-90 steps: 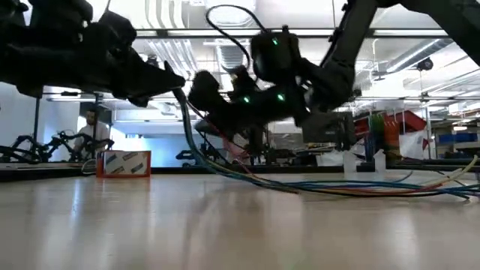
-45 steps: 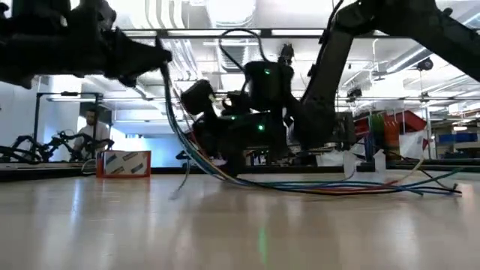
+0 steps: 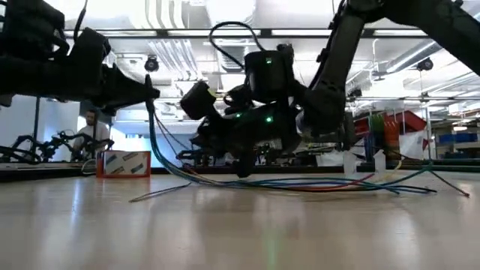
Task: Ziptie cables
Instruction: Wrap the cables together using a black zip tie
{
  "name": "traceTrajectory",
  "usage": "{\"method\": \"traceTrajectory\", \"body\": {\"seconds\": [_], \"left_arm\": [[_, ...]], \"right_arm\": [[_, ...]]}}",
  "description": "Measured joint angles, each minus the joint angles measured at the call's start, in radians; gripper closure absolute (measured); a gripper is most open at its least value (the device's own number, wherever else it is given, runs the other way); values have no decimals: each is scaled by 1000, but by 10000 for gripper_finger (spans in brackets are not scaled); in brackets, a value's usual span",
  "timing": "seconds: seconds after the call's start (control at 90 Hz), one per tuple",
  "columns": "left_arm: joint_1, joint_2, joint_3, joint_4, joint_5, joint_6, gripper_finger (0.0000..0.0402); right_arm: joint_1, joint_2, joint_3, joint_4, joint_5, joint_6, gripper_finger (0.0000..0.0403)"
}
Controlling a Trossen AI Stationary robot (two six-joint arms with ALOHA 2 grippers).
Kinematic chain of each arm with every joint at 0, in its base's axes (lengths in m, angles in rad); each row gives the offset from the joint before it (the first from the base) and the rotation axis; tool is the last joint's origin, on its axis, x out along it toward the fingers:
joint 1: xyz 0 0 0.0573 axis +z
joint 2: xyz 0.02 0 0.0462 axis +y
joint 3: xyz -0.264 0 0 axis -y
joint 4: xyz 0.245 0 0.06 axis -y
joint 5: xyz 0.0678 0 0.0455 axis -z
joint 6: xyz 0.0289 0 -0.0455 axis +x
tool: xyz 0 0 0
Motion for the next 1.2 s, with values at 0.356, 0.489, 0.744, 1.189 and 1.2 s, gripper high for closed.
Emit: {"method": "traceTrajectory", "body": {"seconds": [0.356,0.489,0.744,1.189,1.2], "left_arm": [[0,77,8,-62,-130,-108,377],[0,110,22,-63,-135,-113,376],[-1,107,29,-39,-60,-109,375],[-3,44,28,-54,229,-85,358],[-3,44,28,-57,235,-84,356]], "right_arm": [[104,-94,-189,11,43,-51,403],[143,-137,-225,19,46,-126,403],[181,-166,-344,56,96,-209,403],[192,-199,-462,251,-182,-503,403],[192,-202,-464,251,-191,-510,403]]}}
